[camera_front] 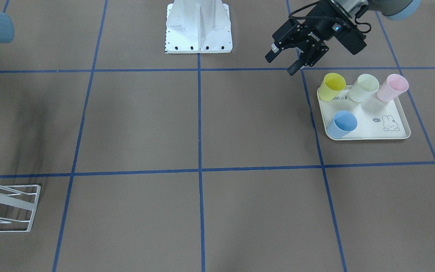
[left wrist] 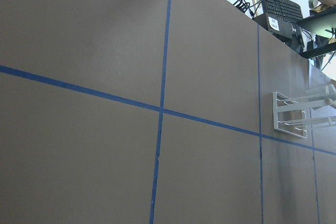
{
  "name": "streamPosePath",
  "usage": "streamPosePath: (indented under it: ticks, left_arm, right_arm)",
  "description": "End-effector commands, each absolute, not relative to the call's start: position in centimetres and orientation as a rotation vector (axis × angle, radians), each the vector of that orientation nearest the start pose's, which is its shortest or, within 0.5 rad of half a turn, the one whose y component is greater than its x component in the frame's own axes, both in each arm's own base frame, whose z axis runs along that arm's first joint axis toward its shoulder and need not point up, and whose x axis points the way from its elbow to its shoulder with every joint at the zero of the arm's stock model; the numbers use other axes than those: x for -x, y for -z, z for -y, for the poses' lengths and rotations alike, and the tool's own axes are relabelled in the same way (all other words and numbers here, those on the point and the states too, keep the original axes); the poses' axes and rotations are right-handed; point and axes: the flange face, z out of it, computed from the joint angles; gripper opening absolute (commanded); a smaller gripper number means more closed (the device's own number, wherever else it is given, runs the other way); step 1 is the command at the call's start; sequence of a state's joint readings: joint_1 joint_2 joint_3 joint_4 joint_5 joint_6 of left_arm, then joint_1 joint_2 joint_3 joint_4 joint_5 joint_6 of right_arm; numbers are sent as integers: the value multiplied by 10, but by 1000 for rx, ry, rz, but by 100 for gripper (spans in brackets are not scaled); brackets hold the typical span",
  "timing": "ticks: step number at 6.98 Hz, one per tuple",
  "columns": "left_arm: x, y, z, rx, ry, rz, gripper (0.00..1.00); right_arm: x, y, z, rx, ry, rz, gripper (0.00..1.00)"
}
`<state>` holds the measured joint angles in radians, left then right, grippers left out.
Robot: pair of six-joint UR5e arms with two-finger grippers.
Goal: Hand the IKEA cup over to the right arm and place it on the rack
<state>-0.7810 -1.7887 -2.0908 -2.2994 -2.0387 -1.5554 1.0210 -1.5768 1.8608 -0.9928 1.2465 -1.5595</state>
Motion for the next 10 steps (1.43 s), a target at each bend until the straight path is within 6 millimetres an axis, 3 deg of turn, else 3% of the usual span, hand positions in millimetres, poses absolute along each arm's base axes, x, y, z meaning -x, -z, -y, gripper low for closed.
streamPosePath:
  ticks: [1, 4, 6, 10]
  left_arm:
    - [-280, -222, 401, -208, 276, -1473, 100]
    - [-281, -221, 401, -206, 273, -1473, 100]
    - [-282, -221, 401, -207, 273, -1475, 100]
    - [-283, -223, 401, -205, 274, -1471, 100]
  right_arm:
    - [129, -478, 530, -653, 1807, -811, 0]
    - [139, -483, 533, -640, 1803, -816, 0]
    - [160, -488, 544, -611, 1809, -850, 0]
    - [161, -494, 538, -604, 1822, -844, 0]
